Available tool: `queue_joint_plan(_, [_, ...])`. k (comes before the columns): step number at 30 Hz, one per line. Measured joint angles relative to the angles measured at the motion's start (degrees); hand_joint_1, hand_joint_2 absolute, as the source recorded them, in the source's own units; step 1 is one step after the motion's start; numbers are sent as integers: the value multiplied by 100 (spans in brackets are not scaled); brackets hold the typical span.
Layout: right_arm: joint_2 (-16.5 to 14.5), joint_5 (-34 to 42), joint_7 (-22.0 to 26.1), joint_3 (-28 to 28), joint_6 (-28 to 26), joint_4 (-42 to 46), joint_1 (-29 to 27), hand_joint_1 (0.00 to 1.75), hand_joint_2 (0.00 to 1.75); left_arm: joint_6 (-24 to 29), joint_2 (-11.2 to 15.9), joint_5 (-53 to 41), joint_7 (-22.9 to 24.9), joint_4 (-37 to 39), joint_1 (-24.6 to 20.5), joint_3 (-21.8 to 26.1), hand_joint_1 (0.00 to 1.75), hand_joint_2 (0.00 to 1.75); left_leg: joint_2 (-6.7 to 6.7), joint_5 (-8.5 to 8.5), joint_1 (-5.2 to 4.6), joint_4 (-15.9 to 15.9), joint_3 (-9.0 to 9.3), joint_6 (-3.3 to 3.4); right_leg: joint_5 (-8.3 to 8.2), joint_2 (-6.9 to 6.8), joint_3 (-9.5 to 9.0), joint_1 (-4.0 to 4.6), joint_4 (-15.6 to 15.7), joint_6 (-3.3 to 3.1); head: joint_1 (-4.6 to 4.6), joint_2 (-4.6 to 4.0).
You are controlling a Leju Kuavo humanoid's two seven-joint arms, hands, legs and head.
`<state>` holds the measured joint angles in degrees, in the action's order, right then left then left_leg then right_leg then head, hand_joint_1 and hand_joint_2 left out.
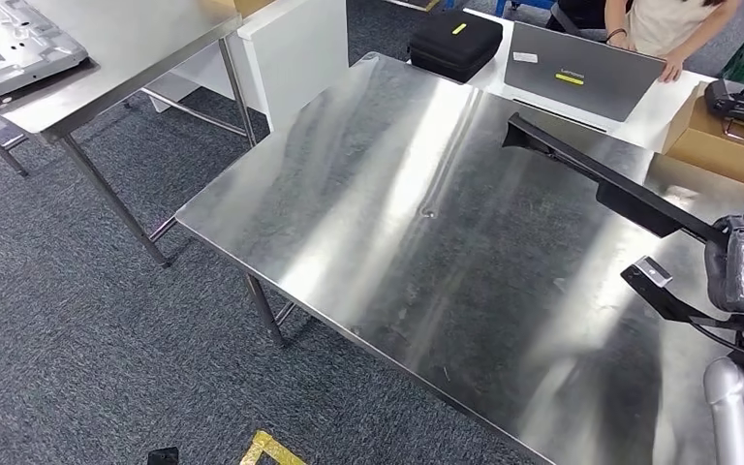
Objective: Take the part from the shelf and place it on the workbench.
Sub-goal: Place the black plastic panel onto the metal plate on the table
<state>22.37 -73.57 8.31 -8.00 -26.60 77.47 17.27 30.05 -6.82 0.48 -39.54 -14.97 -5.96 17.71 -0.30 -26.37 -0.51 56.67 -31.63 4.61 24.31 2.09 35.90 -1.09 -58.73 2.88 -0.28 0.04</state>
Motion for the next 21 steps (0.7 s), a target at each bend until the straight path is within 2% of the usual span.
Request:
queue_joint_plan(1, [16, -1, -4, 10, -8, -16, 16, 171, 175, -6, -8, -10, 0, -9, 2, 4, 0, 175, 22, 64, 9, -67, -1, 13, 129, -47, 110, 11, -215, -17, 13, 0])
queue_joint_plan(3, [29, 3, -13, 25, -22, -49, 35, 171, 175, -22, -17, -26, 0, -17, 13, 22, 0, 175, 55, 124, -4, -95, -49, 32, 505, -122, 427, 0, -948, -70, 38, 0])
queue_joint_plan(4, [29, 6, -17, 33, -26, -65, 28, 171, 175, -33, -24, -33, 0, -17, 22, 33, 0, 175, 73, 138, -8, -91, -77, 29, 646, -132, 565, -4, -1302, -66, 43, 0])
queue_joint_plan(5, [29, 6, -20, 40, -28, -77, 10, 171, 175, -42, -33, -37, 0, -17, 30, 43, 0, 175, 90, 148, -10, -84, -97, 26, 711, -137, 616, -5, -1495, -39, 48, 0])
queue_joint_plan(6, [29, 6, -21, 47, -30, -87, -11, 171, 175, -48, -41, -42, 0, -17, 36, 49, 0, 175, 105, 154, -11, -73, -112, 22, 686, -144, 552, -9, -1464, 5, 50, 0])
queue_joint_plan(7, [31, 6, -22, 52, -32, -92, -28, 171, 175, -48, -48, -44, 0, -17, 38, 51, 0, 175, 117, 155, -10, -56, -122, 14, 577, -160, 363, -17, -1176, 59, 52, 0])
queue_joint_plan(8, [33, 7, -24, 55, -36, -93, -40, 171, 175, -45, -54, -47, 0, -17, 37, 52, 0, 175, 127, 146, -13, -28, -132, 0, 442, -197, 98, -31, -737, 110, 53, 0])
queue_joint_plan(9, [36, 7, -25, 55, -39, -92, -42, 171, 175, -42, -58, -51, 0, -17, 34, 54, 0, 175, 135, 132, -30, 15, -152, -23, 337, -232, -143, -32, -334, 128, 57, 0])
queue_joint_plan(10, [39, 10, -23, 56, -40, -92, -43, 171, 175, -39, -60, -54, 0, -17, 31, 55, 0, 175, 141, 117, -47, 54, -174, -48, 265, -250, -303, -27, -38, 108, 55, 0])
queue_joint_plan(11, [41, 20, -5, 59, -29, -91, -46, 171, 175, -37, -61, -58, 0, -17, 30, 58, 0, 175, 146, 109, -66, 86, -198, -75, 238, -258, -376, -19, 103, 67, 52, 0])
queue_joint_plan(12, [36, 36, 30, 69, 3, -91, -52, 171, 175, -37, -62, -65, 0, -17, 31, 61, 0, 175, 150, 108, -78, 106, -218, -94, 234, -243, -377, -6, 119, 15, 49, 0])
queue_joint_plan(14, [11, 33, 122, 138, 107, -91, -59, 171, 175, -37, -55, -95, 0, -17, 29, 72, 0, 175, 154, 97, -64, 142, -248, -128, 201, -219, -358, -37, 122, -59, 42, 0])
queue_joint_plan(15, [-8, 4, 157, 201, 158, -91, -51, 171, 175, -37, -51, -118, 0, -17, 24, 78, 0, 175, 137, 22, -49, 240, -292, -159, 184, -212, -354, -55, 125, -96, 33, 0])
queue_joint_plan(17, [-56, -87, 189, 368, 231, -103, -11, 171, 175, -37, -45, -161, 0, -17, 11, 87, 0, 175, 89, -311, -8, 758, -527, -245, 155, -202, -331, -72, 132, -166, 9, 0])
queue_joint_plan(19, [-111, -178, 197, 560, 278, -172, 91, 171, 175, -37, -48, -200, 0, -14, 4, 91, 0, 175, 65, -683, 28, 1520, -887, -312, 130, -190, -286, -61, 128, -214, -10, 0])
queue_joint_plan(20, [-137, -221, 198, 665, 291, -235, 166, 171, 175, -36, -48, -216, 0, -12, 3, 93, 0, 175, 64, -749, 42, 1753, -1000, -324, 119, -180, -266, -53, 127, -227, -10, 0])
queue_joint_plan(21, [-162, -257, 206, 779, 291, -312, 251, 171, 175, -33, -49, -232, 0, -10, 1, 95, 0, 175, 61, -700, 50, 1771, -1005, -319, 109, -169, -253, -44, 126, -233, -12, 0])
